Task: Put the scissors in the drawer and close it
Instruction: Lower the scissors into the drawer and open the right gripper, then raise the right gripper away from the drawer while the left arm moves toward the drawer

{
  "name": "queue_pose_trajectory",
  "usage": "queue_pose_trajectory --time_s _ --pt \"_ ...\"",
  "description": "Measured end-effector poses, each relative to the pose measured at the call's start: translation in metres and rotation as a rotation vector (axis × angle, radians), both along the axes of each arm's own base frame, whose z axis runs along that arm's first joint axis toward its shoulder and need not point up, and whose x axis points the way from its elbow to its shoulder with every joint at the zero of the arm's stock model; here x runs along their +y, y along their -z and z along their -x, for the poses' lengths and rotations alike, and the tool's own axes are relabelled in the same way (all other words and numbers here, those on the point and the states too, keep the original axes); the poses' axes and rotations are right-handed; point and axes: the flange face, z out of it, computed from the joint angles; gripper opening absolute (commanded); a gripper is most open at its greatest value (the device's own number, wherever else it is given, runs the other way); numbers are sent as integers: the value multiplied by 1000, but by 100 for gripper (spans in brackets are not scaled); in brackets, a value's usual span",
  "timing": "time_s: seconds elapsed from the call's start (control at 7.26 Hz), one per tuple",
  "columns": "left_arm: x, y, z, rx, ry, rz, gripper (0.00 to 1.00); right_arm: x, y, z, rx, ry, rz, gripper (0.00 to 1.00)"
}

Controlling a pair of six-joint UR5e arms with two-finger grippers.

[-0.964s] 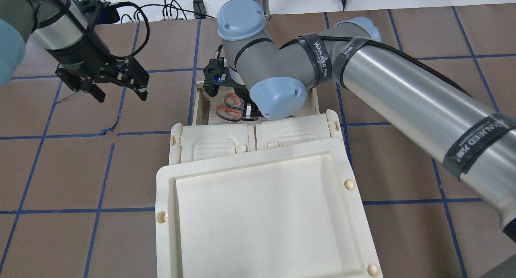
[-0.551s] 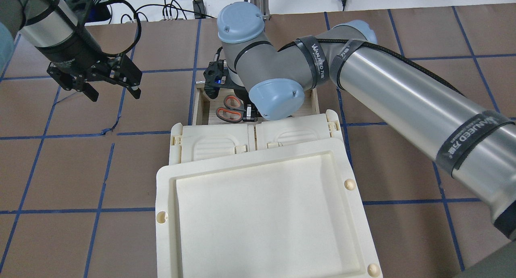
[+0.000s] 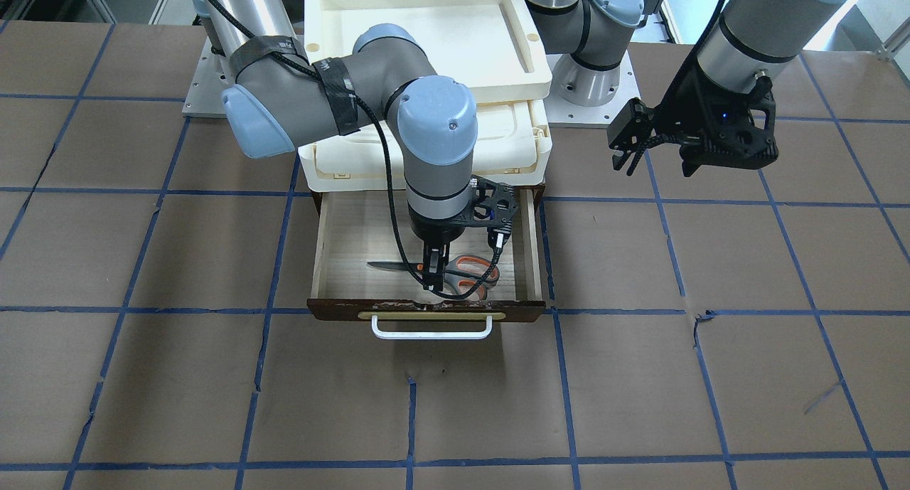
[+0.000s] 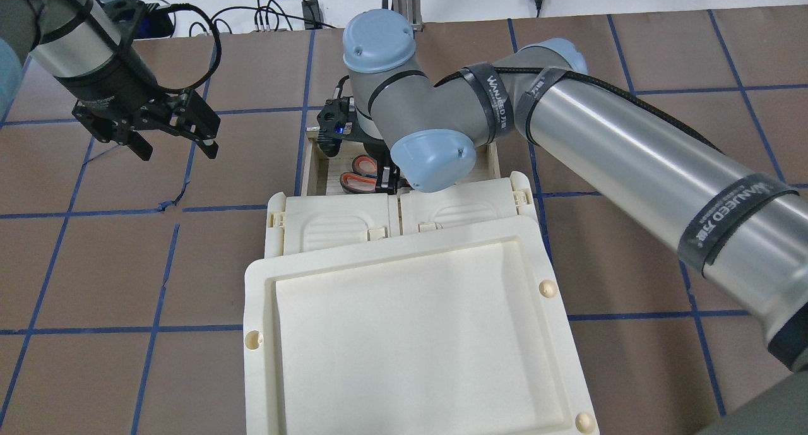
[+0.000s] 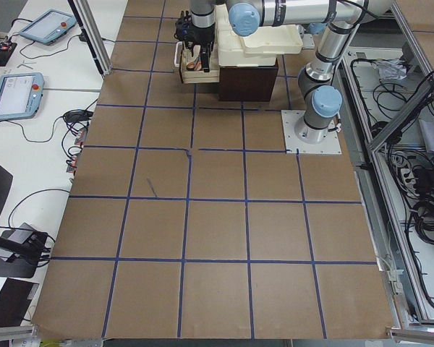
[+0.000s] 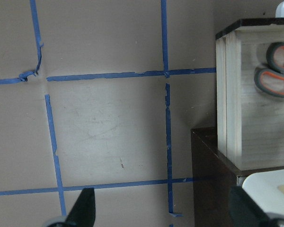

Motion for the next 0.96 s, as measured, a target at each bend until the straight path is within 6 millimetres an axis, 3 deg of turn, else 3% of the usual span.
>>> queue_pose_trajectory --time_s 0.14,0.28,0.55,0.96 --pt "-4 -4 -9 -2 -6 14 100 -8 -15 6 -9 24 26 100" --pt "-13 -13 -21 -4 -20 45 100 -21 -42 26 -27 102 57 100" --pt "-45 -23 -28 6 -27 94 100 -30 -104 96 -38 347 57 100" --pt "-112 21 9 130 -15 169 100 -18 -168 217 -5 877 0 100"
